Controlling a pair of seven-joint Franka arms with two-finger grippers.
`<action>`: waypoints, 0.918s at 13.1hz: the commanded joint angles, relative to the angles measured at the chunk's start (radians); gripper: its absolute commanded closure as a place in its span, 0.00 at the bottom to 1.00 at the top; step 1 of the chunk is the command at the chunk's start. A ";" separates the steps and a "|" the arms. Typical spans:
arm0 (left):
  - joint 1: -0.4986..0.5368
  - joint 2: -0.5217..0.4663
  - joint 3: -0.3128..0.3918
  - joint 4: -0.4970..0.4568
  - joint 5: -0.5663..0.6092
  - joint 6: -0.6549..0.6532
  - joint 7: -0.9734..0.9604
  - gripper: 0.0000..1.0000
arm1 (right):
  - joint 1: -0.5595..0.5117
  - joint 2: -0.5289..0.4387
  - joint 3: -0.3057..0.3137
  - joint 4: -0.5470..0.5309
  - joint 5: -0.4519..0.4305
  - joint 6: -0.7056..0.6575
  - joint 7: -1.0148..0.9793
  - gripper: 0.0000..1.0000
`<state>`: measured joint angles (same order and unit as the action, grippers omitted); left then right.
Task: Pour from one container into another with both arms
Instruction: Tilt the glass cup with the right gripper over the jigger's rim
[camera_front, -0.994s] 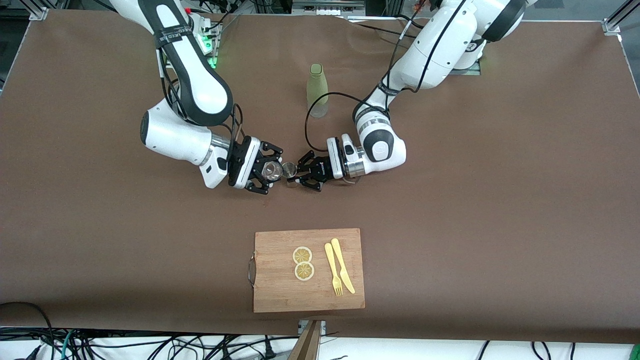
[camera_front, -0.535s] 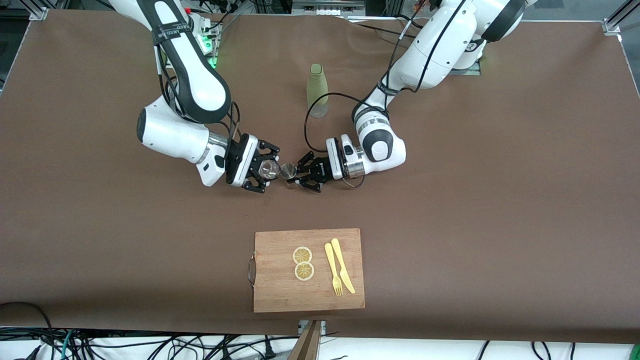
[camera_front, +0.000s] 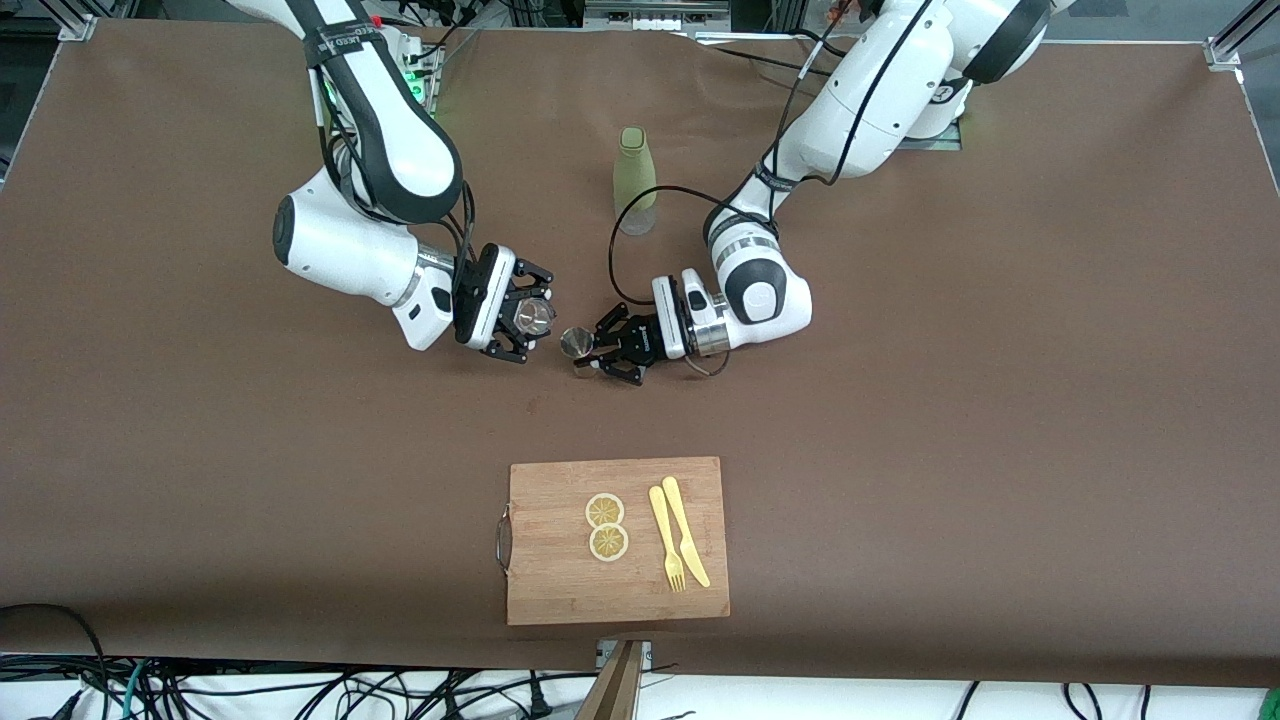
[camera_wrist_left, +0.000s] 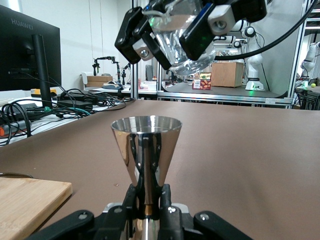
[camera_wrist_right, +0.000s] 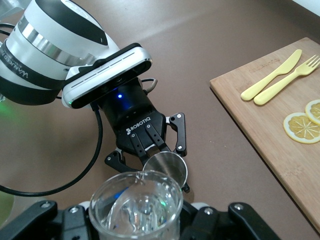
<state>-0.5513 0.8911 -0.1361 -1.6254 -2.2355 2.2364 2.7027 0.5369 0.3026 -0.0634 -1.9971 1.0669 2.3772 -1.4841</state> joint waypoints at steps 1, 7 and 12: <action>-0.007 0.017 -0.002 0.030 -0.038 0.014 0.040 1.00 | -0.009 -0.034 0.023 -0.031 -0.025 0.008 0.022 0.72; -0.007 0.017 0.000 0.030 -0.038 0.014 0.039 1.00 | -0.005 -0.010 0.039 0.007 -0.166 0.010 0.182 0.72; -0.007 0.017 0.000 0.030 -0.038 0.014 0.039 1.00 | -0.003 0.015 0.040 0.061 -0.232 0.007 0.294 0.73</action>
<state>-0.5513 0.8918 -0.1359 -1.6248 -2.2355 2.2374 2.7027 0.5385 0.3036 -0.0315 -1.9743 0.8747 2.3829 -1.2540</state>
